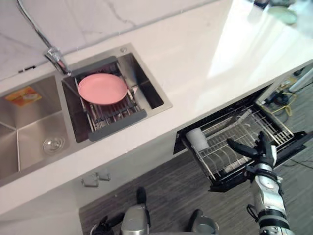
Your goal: Walk over to the sink, pick up the cup, carry it to the dishwasher, place the cup inside the dishwasher, then close the dishwasher door
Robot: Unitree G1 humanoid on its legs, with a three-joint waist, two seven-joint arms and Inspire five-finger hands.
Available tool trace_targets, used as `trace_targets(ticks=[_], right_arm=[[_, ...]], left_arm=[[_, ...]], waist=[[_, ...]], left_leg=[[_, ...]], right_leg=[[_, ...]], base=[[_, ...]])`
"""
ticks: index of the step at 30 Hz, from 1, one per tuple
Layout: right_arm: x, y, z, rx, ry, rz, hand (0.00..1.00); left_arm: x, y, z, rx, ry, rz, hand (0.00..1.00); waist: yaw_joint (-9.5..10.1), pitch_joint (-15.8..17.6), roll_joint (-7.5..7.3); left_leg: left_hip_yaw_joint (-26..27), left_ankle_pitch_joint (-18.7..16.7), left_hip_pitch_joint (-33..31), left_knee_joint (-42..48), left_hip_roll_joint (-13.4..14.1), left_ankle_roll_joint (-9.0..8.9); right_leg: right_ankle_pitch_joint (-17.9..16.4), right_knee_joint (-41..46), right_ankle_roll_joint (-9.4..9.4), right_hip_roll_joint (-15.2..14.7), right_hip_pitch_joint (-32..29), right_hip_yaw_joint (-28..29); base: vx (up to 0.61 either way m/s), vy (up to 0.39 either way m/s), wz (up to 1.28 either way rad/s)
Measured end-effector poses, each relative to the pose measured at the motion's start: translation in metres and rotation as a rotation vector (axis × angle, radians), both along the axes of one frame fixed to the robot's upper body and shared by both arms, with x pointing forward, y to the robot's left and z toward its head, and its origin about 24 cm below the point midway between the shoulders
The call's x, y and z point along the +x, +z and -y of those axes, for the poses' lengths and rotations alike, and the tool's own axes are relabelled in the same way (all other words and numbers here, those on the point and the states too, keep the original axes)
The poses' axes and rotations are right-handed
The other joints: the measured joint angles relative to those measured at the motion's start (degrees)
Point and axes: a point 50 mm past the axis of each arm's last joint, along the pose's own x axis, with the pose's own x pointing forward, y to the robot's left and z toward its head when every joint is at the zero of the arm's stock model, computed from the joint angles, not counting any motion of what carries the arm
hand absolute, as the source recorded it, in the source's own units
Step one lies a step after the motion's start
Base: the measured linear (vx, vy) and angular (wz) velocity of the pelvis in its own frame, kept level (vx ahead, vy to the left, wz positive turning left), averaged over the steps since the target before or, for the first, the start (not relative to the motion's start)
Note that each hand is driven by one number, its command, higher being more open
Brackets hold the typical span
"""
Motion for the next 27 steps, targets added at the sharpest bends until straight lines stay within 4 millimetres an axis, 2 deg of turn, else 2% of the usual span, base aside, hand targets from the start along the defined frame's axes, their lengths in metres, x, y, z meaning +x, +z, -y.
trace_targets(ticks=[4, 6, 7, 8, 9, 10, 11, 13, 16, 19, 22, 24, 25, 27], right_arm=[[-0.009, 0.007, -0.003, 0.019, -0.001, 0.084, 1.00], [-0.016, 0.021, -0.012, 0.110, -0.006, 0.254, 1.00], [-0.019, 0.027, -0.013, 0.127, -0.012, 0.309, 1.00], [-0.029, 0.041, -0.012, 0.161, -0.028, 0.445, 1.00], [-0.033, 0.049, -0.011, 0.176, -0.026, 0.523, 1.00], [-0.039, 0.069, -0.010, 0.177, -0.003, 0.668, 1.00], [-0.045, 0.089, -0.009, 0.142, 0.021, 0.788, 1.00], [-0.047, 0.112, -0.014, 0.113, 0.113, 0.942, 1.00], [-0.039, 0.136, -0.038, 0.102, 0.349, 1.078, 1.00], [-0.034, 0.139, -0.053, 0.114, 0.459, 1.084, 1.00], [-0.032, 0.141, -0.058, 0.126, 0.484, 1.084, 1.00], [-0.025, 0.137, -0.068, 0.179, 0.519, 1.046, 1.00], [-0.024, 0.136, -0.069, 0.187, 0.523, 1.040, 1.00], [-0.017, 0.131, -0.080, 0.241, 0.545, 0.989, 1.00]], left_arm=[[-0.007, -0.002, 0.003, 0.001, 0.000, -0.014, 1.00], [-0.013, -0.003, 0.006, -0.006, 0.005, -0.030, 1.00], [-0.014, -0.003, 0.005, -0.006, 0.013, -0.033, 1.00], [-0.018, -0.004, 0.001, -0.005, 0.015, -0.059, 1.00], [-0.021, -0.005, 0.000, -0.013, 0.025, -0.079, 1.00], [-0.029, -0.007, 0.000, -0.033, 0.055, -0.116, 1.00], [-0.034, -0.008, 0.002, -0.058, 0.082, -0.138, 1.00], [-0.038, -0.010, 0.008, -0.092, 0.104, -0.144, 1.00], [-0.040, -0.011, 0.011, -0.108, 0.123, -0.127, 1.00], [-0.044, -0.011, 0.013, -0.122, 0.121, -0.116, 1.00], [-0.045, -0.012, 0.014, -0.128, 0.113, -0.092, 1.00], [-0.047, -0.012, 0.011, -0.121, 0.103, -0.081, 1.00], [-0.048, -0.012, 0.010, -0.120, 0.100, -0.080, 1.00], [-0.045, -0.011, 0.008, -0.105, 0.062, -0.074, 1.00]], waist=[[-0.37, -1.4, 0.45], [-1.41, -2.1, 0.99], [-1.83, -2.2, 1.25], [-3.00, -2.6, 1.77], [-3.71, -2.6, 1.66], [-4.98, -3.0, 2.29], [-5.19, -3.3, 2.79], [-4.37, -3.5, 2.83], [-3.98, -3.7, 2.33], [-4.01, -4.5, 1.89], [-4.21, -4.8, 1.22], [-4.14, -5.6, -0.43], [-4.12, -5.7, -0.63], [-3.74, -6.1, -1.78]], left_leg=[[0.9, 0.0, 0.3, 0.4, 0.7, -0.05], [3.6, -0.7, 0.2, -0.1, 1.1, 1.04], [6.6, -0.9, 0.1, 0.3, 1.9, 1.83], [13.9, -1.3, 0.2, 1.3, 3.7, 2.75], [17.5, -1.5, 0.2, 2.0, 4.5, 3.49], [23.6, -1.2, 0.2, 3.8, 5.8, 5.16], [26.0, -0.7, 0.0, 5.2, 6.0, 5.48], [25.8, -1.0, 0.0, 5.8, 5.1, 5.01], [25.6, -1.4, 0.1, 4.8, 3.9, 5.25], [25.4, -1.1, 0.3, 3.8, 2.7, 4.91], [24.3, -0.5, 0.3, 1.7, 0.5, 4.98], [23.6, -0.6, -0.4, 1.0, -1.5, 5.36], [23.5, -0.6, -0.5, 0.9, -1.7, 5.44], [22.0, -2.0, -1.0, 0.9, -4.0, 6.71]], right_leg=[[0.4, -0.4, -0.30, 0.5, 0.1, 0.4], [0.8, -0.7, -0.19, 0.5, 0.7, -0.1], [1.0, -0.9, -0.14, 0.4, 1.1, -0.7], [1.2, -1.3, 0.09, -0.1, 2.2, -2.8], [1.2, -1.3, 0.17, -0.6, 2.7, -4.1], [1.0, -1.1, 0.60, -1.5, 3.4, -6.3], [0.5, 0.0, 1.29, -2.7, 3.6, -7.5], [0.5, 0.5, 1.84, -3.9, 3.7, -7.6], [0.7, 0.2, 2.68, -4.8, 3.8, -8.0], [1.1, -0.3, 3.24, -5.5, 4.1, -8.5], [1.5, -0.6, 3.92, -6.7, 4.5, -10.0], [1.8, -0.2, 4.47, -8.4, 4.5, -11.3], [1.7, -0.1, 4.50, -8.6, 4.5, -11.5], [1.7, 4.5, 4.11, -11.9, 3.9, -13.1]], base=[[-0.08, -0.014, -0.11], [-0.05, 0.007, 0.06], [-0.02, 0.000, 0.45], [0.02, 0.002, 0.65], [0.07, 0.029, 0.95], [0.09, 0.074, 0.88], [0.07, 0.090, 0.71], [0.03, 0.094, 0.23], [-0.01, 0.060, 0.08], [0.00, 0.045, 0.08], [0.02, 0.050, 0.25], [0.06, 0.075, 0.26], [0.09, 0.099, 0.30], [0.08, 0.089, 0.40]])
